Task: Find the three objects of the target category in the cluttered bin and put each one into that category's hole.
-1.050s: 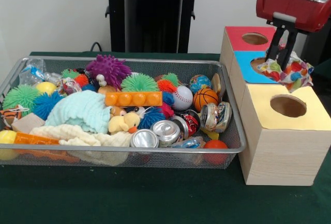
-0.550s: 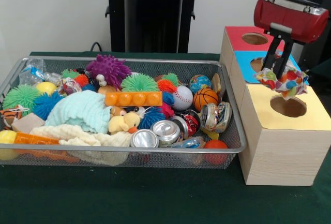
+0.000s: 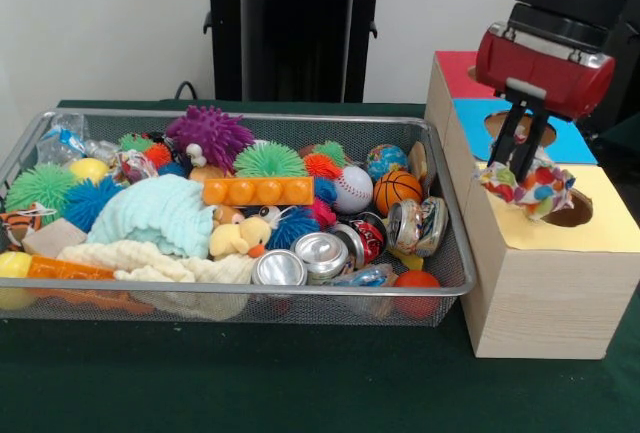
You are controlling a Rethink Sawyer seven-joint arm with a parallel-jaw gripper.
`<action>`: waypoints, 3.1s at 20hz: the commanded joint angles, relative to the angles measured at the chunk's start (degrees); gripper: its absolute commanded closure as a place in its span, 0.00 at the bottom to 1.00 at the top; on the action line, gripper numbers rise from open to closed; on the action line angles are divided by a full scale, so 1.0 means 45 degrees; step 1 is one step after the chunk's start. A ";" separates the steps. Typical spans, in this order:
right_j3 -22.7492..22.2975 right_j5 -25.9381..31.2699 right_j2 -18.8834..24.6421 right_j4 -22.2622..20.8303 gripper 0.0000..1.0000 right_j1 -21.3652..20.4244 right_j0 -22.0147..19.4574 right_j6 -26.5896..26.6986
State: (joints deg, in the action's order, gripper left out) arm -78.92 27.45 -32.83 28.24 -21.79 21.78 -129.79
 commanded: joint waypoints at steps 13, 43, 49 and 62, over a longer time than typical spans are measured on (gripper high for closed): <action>0.1208 -0.0999 0.0201 0.1199 1.00 0.2263 0.0275 -0.3949; -0.0634 0.0942 0.0758 0.1513 1.00 0.1626 0.1004 -0.2623; -0.1435 0.0410 0.1226 0.1337 1.00 0.1195 0.0716 -0.1928; -0.1693 -0.0825 0.1927 0.0964 1.00 0.1770 0.0374 -0.1459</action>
State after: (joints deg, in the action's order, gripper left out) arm -80.38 25.03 -33.82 35.37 -17.70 25.75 -130.43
